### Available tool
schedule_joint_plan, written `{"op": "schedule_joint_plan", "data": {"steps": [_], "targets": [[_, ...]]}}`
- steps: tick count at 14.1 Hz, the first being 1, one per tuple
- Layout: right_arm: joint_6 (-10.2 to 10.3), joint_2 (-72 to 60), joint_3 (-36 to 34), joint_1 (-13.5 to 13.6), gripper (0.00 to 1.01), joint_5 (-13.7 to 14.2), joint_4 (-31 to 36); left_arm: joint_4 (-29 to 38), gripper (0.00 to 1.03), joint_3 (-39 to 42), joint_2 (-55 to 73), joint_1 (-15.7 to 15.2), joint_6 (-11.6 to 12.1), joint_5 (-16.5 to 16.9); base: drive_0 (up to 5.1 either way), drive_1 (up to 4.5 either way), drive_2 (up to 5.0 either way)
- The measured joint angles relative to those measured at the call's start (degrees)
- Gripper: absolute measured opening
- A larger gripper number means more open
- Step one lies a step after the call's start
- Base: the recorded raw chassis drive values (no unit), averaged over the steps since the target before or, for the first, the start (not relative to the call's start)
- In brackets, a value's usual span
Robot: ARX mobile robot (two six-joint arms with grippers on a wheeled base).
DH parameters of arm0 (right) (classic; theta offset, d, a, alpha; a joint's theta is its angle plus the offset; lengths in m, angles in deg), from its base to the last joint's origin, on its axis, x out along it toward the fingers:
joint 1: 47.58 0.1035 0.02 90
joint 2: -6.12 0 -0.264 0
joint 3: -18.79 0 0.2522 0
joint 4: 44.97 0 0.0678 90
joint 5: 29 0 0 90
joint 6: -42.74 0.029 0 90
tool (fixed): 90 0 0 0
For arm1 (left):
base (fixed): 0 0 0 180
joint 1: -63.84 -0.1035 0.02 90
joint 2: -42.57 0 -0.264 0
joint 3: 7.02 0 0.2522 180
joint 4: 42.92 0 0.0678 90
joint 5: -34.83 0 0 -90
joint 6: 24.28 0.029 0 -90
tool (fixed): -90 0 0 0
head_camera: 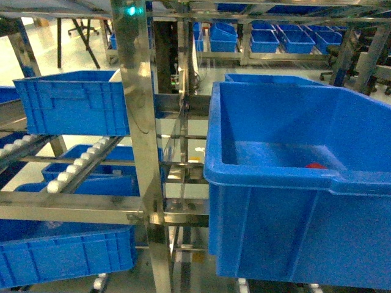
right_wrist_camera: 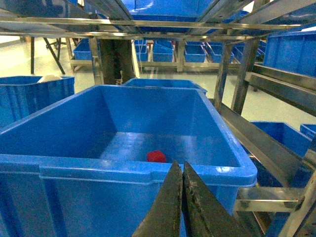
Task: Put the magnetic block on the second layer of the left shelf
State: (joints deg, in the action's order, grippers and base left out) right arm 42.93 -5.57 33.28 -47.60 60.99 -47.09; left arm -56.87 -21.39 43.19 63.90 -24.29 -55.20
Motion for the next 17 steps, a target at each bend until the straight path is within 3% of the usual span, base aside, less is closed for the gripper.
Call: {"op": "schedule_joint_plan", "data": {"steps": [2, 5, 7, 14, 15, 17], "targets": [[0.00, 1.55, 0.00, 0.00, 0.02, 0.00, -1.33, 0.00, 0.98, 0.00, 0.00, 0.00, 0.02, 0.00, 0.0, 0.00, 0.0], [0.00, 11.34, 0.04, 0.00, 0.02, 0.00, -11.65, -0.04, 0.98, 0.00, 0.00, 0.00, 0.00, 0.00, 0.0, 0.00, 0.0], [0.00, 11.34, 0.04, 0.00, 0.02, 0.04, -12.17, -0.02, 0.98, 0.00, 0.02, 0.00, 0.00, 0.00, 0.0, 0.00, 0.0], [-0.04, 11.41, 0.04, 0.00, 0.94, 0.00, -11.89, 0.00, 0.98, 0.00, 0.02, 0.00, 0.00, 0.00, 0.0, 0.00, 0.0], [-0.02, 11.41, 0.04, 0.00, 1.00, 0.02, -11.89, 0.00, 0.98, 0.00, 0.02, 0.00, 0.00, 0.02, 0.0, 0.00, 0.0], [-0.02, 11.41, 0.04, 0.00, 0.98, 0.02, -11.89, 0.00, 0.98, 0.00, 0.00, 0.00, 0.00, 0.02, 0.0, 0.00, 0.0]]}}
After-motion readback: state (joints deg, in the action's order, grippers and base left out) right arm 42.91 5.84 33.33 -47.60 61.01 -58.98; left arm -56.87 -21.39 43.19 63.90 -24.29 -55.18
